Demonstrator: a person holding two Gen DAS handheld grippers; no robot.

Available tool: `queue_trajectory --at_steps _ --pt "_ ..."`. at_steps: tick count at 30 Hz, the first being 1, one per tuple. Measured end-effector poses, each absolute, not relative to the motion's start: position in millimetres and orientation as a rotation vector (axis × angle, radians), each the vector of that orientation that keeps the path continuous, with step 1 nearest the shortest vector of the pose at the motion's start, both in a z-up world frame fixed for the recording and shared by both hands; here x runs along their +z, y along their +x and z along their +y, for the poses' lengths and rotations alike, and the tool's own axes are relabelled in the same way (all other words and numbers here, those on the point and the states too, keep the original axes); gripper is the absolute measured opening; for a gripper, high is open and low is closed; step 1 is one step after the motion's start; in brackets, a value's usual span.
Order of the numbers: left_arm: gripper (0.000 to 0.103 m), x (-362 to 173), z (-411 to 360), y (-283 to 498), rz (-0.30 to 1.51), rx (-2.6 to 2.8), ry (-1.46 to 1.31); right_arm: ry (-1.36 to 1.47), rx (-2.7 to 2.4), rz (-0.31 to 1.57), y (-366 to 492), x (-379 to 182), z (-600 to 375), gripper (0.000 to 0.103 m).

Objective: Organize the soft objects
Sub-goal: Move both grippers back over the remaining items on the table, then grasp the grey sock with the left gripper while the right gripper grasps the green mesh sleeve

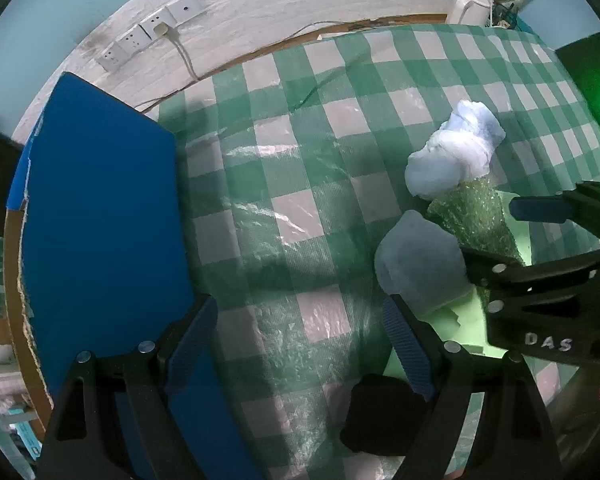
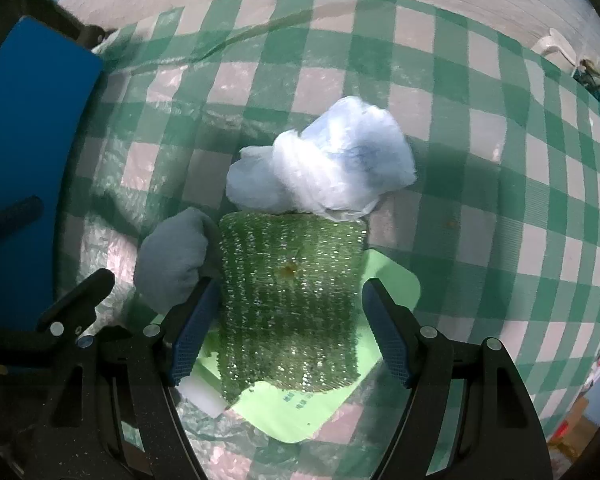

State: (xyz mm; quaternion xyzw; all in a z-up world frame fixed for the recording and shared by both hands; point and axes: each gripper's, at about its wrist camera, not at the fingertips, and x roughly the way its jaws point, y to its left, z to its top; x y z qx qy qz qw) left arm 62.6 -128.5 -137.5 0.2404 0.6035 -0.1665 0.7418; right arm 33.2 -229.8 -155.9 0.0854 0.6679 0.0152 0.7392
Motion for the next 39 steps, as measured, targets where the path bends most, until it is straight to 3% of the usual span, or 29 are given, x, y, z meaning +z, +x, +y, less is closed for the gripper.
queue_trajectory --at_steps 7,12,14,16,39 --pt "0.086 -141.3 -129.7 58.8 1.326 -0.373 0.552 0.169 0.023 1.476 42.6 -165.2 -228.1 0.075" --pt "0.086 -142.4 -131.2 58.5 1.328 -0.378 0.56 0.147 0.022 1.475 42.1 -168.0 -237.5 0.047" --pt "0.086 -141.9 -132.3 57.7 1.326 -0.381 0.563 0.135 0.016 1.473 38.4 -170.3 -240.8 0.022" --pt "0.086 -141.1 -134.9 57.7 1.324 -0.383 0.564 0.148 0.024 1.472 35.4 -169.1 -247.7 0.018" --pt "0.092 -152.8 -191.2 62.3 1.346 -0.438 0.548 0.185 -0.035 1.418 4.5 -155.5 -323.9 0.017"
